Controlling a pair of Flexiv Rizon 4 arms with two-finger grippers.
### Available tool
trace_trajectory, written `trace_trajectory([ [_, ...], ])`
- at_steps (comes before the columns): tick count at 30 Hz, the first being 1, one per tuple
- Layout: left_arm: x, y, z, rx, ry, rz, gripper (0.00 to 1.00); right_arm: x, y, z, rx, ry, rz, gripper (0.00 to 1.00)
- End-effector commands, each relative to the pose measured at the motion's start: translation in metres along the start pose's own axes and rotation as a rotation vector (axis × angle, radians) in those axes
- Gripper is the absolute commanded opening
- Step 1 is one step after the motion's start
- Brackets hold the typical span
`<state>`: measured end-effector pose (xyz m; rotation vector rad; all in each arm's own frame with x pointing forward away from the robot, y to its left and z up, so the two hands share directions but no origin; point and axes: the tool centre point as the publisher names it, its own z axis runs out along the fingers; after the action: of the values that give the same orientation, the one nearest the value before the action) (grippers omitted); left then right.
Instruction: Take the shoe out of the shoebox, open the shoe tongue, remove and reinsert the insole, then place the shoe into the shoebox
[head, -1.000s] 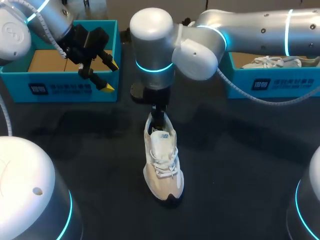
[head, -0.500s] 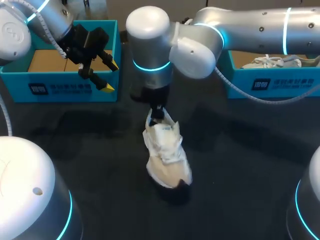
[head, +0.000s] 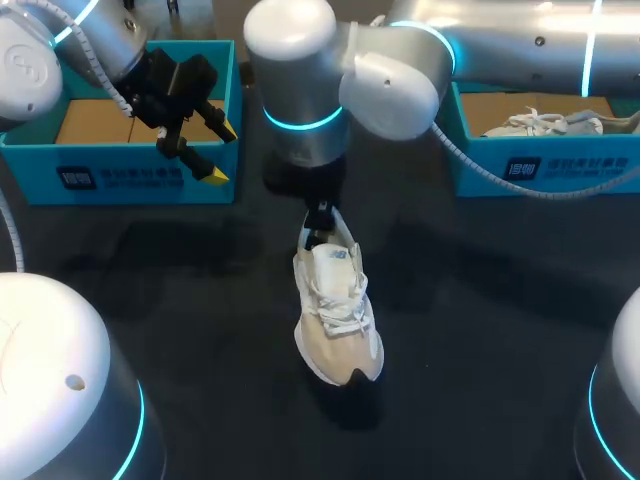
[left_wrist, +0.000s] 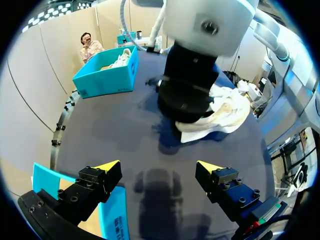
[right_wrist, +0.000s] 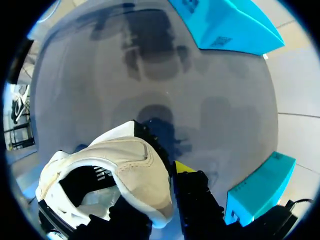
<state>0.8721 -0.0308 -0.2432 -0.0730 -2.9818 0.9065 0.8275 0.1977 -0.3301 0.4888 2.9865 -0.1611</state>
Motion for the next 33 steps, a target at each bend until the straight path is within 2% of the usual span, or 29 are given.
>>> trace_trajectory([
  [1, 0.0, 0.0, 0.0, -0.003, 0.002, -0.001, 1.0, 0.005, -0.041, -0.091, 0.005, -0.04, 0.001, 0.0],
  [5, 0.0, 0.0, 0.0, -0.003, 0.002, -0.001, 1.0, 0.004, -0.05, -0.109, 0.047, -0.052, -0.006, 0.0],
  [11, 0.0, 0.0, 0.0, -0.003, 0.002, -0.001, 1.0, 0.003, -0.065, -0.116, 0.053, -0.062, 0.025, 0.0],
  [19, 0.0, 0.0, 0.0, -0.003, 0.002, -0.001, 1.0, -0.008, -0.094, -0.128, 0.057, -0.059, 0.055, 0.0],
  [26, 0.0, 0.0, 0.0, -0.003, 0.002, -0.001, 1.0, -0.024, -0.115, -0.138, 0.0, -0.057, 0.036, 0.0],
  [33, 0.0, 0.0, 0.0, -0.003, 0.002, -0.001, 1.0, -0.044, -0.131, -0.137, -0.041, -0.003, 0.003, 0.0],
])
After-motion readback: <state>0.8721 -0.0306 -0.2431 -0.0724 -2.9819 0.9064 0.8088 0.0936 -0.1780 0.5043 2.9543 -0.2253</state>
